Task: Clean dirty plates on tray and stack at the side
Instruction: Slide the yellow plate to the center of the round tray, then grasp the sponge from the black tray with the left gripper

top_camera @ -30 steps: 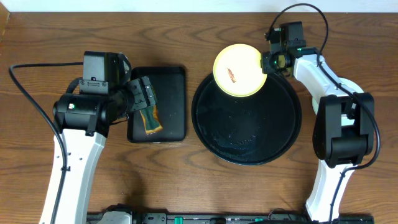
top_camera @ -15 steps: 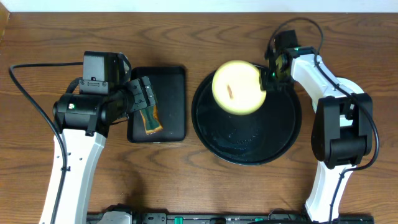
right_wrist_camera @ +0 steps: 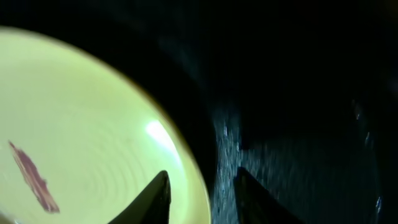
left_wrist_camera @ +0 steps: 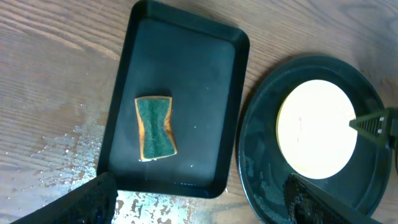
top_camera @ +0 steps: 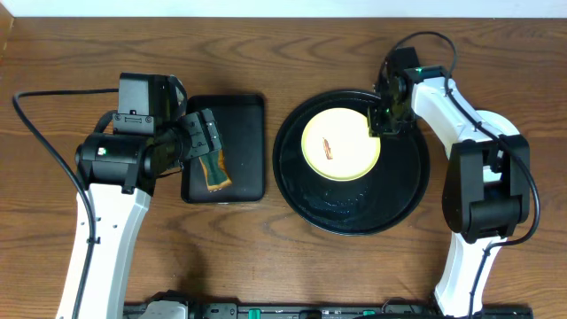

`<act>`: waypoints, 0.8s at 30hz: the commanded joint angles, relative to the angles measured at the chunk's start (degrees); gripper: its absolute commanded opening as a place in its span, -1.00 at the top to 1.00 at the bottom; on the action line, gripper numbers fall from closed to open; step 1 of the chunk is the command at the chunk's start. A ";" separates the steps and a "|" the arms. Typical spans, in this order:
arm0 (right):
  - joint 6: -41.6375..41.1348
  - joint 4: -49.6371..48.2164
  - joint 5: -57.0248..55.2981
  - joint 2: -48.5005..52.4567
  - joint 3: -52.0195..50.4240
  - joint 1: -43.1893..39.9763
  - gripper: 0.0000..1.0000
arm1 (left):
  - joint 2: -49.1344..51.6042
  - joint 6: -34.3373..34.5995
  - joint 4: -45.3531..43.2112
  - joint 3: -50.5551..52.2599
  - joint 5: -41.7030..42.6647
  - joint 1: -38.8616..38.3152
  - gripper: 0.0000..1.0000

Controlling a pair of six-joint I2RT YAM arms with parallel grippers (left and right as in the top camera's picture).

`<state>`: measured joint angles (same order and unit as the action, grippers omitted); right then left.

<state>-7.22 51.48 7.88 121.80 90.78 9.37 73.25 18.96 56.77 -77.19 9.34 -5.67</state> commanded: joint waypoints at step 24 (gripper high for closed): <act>-11.37 2.05 -6.36 -9.73 -9.94 -0.90 0.97 | -0.13 -0.94 0.15 -0.55 0.72 0.15 -0.72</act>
<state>-14.31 54.24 6.11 114.02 80.88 8.34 73.25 18.96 56.77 -77.19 9.34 -5.67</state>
